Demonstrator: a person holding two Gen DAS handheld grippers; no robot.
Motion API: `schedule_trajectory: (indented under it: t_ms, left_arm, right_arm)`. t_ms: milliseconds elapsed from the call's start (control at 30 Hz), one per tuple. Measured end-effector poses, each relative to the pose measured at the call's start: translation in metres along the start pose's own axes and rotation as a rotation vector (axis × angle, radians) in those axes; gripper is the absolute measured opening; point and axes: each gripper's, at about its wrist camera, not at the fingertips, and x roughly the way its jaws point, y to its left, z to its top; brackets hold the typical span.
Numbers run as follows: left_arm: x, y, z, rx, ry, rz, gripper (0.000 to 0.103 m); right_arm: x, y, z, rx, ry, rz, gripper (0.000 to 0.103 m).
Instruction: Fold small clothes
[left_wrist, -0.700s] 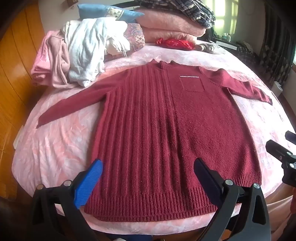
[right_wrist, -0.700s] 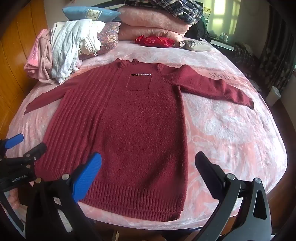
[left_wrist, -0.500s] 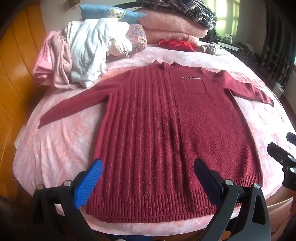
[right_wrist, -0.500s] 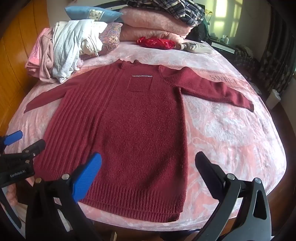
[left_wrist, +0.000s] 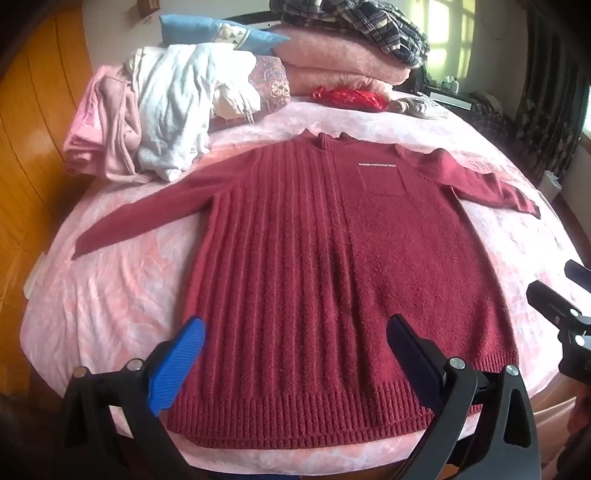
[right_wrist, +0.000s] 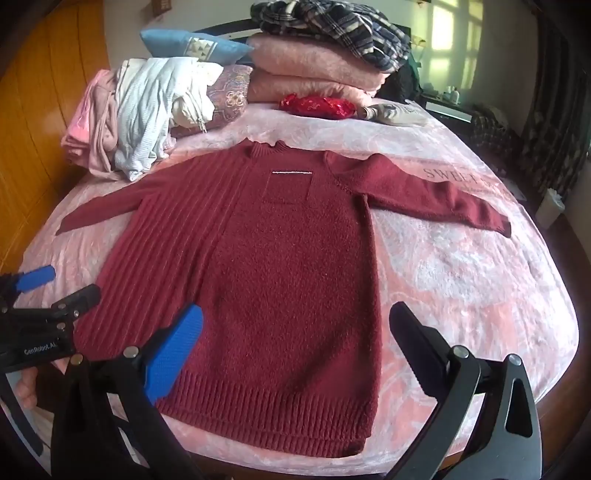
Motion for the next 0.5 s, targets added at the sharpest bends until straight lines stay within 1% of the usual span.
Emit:
schedule_trajectory:
  t_ms: [67,333,400,500]
  left_arm:
    - [0.0,0.0,0.001,0.001,0.001,0.007,0.099]
    - [-0.001,0.0,-0.001,-0.006,-0.001,0.007,0.099]
    - [-0.001,-0.001,-0.001,-0.005,0.0,0.009,0.099]
    - [-0.001,-0.001,-0.001,-0.003,-0.001,0.01,0.099]
  right_arm:
    - [0.002,0.002,0.0,-0.007,0.019,0.007,0.1]
    - [0.017,0.002,-0.004,0.014,0.149,0.019,0.1]
    - [0.02,0.0,-0.005,0.034,0.169,0.016,0.1]
    - [0.022,-0.002,-0.007,0.043,0.171,0.013,0.1]
